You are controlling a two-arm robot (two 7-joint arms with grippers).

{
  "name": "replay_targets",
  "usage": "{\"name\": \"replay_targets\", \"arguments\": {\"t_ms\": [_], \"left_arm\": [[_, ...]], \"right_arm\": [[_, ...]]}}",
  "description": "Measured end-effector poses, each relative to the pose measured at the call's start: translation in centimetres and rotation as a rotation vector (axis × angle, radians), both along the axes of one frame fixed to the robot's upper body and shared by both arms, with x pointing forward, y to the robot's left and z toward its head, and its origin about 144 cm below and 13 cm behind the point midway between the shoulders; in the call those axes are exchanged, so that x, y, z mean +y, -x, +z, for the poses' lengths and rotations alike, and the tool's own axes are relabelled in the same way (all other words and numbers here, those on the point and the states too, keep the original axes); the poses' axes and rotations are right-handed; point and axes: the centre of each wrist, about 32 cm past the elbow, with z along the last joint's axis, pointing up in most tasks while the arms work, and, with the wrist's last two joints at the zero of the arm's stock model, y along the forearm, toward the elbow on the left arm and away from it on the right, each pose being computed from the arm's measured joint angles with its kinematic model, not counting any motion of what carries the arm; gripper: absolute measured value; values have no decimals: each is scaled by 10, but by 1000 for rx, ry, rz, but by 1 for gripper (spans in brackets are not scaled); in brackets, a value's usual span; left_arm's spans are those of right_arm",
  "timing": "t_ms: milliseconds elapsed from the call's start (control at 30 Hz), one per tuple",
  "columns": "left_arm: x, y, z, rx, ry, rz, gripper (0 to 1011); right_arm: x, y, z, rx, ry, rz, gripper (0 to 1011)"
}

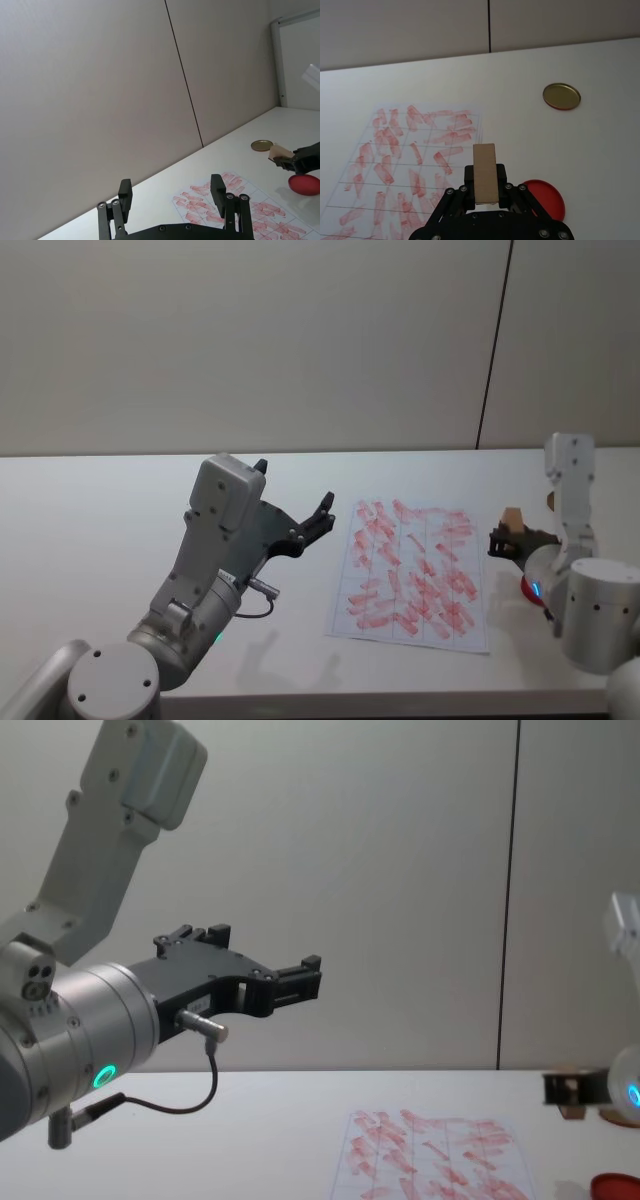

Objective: Use the one hand to pick up the stamp and affix it onto the A4 paper.

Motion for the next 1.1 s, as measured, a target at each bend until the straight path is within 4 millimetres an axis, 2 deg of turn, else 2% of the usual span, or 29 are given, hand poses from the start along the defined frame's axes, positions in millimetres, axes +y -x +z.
{"name": "replay_targets", "arguments": {"t_ms": [400, 1100], "left_arm": [[0, 0, 0, 0, 0, 0, 993], [0, 0, 0, 0, 0, 0, 993]], "right_arm": [[-12, -14, -26, 76, 21, -40, 220], [-30, -21, -43, 133, 8, -115, 222]]}}
